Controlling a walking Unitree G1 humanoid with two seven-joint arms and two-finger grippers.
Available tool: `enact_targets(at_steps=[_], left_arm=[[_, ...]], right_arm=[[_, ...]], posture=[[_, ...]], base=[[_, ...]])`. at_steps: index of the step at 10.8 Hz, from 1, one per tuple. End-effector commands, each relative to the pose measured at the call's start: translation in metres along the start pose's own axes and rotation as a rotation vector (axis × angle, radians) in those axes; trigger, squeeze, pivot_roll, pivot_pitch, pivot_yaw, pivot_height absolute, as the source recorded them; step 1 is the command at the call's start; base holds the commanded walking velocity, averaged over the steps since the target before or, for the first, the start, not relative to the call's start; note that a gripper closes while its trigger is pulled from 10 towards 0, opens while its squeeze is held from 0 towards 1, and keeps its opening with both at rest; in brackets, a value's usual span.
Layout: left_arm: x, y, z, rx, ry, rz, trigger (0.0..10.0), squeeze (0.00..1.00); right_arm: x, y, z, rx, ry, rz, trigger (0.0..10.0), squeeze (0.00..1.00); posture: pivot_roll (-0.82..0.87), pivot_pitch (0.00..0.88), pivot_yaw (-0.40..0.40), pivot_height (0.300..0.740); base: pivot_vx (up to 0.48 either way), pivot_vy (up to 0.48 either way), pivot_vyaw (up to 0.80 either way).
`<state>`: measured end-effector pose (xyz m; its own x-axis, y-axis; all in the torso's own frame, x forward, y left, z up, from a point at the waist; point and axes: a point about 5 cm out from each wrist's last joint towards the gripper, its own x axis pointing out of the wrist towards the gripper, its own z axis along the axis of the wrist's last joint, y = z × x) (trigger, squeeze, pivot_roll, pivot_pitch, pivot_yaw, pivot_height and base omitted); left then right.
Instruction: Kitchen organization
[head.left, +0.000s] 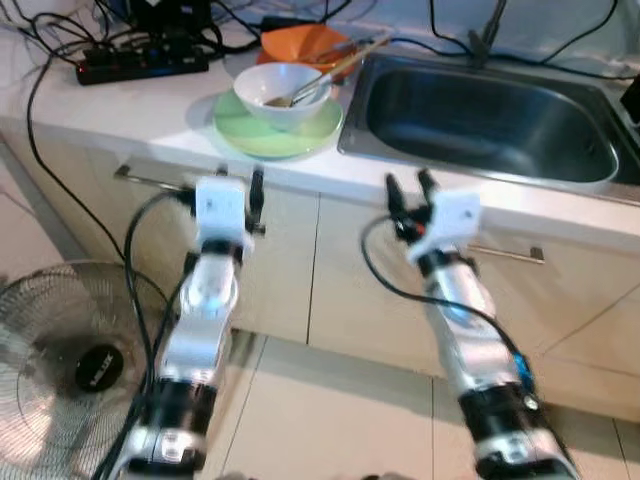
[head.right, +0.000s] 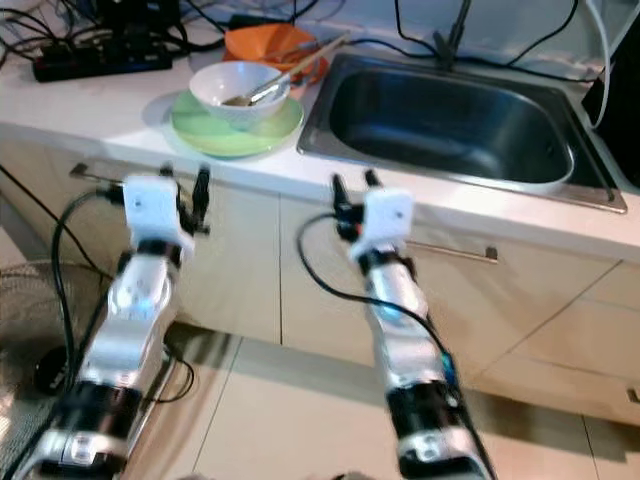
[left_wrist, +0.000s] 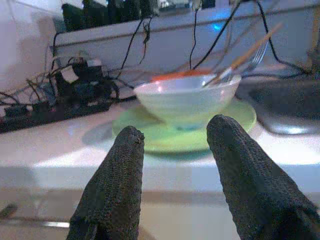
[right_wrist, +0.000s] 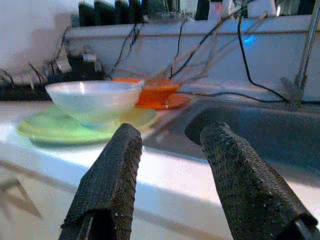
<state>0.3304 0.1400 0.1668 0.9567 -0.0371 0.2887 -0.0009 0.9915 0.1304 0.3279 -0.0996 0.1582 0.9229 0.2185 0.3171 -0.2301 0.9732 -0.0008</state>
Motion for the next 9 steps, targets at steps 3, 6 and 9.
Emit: enact_targets(at_steps=[3, 6, 9], left_arm=[[0.0048, -0.0090, 0.0021, 0.009, 0.000, -0.028, 10.0, 0.00], [0.0069, -0.0090, 0.0038, 0.013, -0.005, -0.025, 10.0, 0.00], [0.0075, -0.0072, 0.0039, 0.028, -0.007, -0.027, 10.0, 0.00]], right_arm=[[0.0048, -0.0041, 0.0043, -0.006, -0.004, -0.025, 10.0, 0.00], [0.0068, -0.0011, 0.0056, -0.006, 0.000, -0.009, 10.0, 0.00], [0.0079, -0.0006, 0.0058, 0.006, 0.002, -0.015, 10.0, 0.00]], posture=[[0.02, 0.007, -0.052, 0.740], [0.02, 0.016, -0.057, 0.740], [0.02, 0.024, -0.055, 0.740]], base=[[0.000, 0.000, -0.27], [0.091, 0.000, 0.00], [0.300, 0.000, -0.53]])
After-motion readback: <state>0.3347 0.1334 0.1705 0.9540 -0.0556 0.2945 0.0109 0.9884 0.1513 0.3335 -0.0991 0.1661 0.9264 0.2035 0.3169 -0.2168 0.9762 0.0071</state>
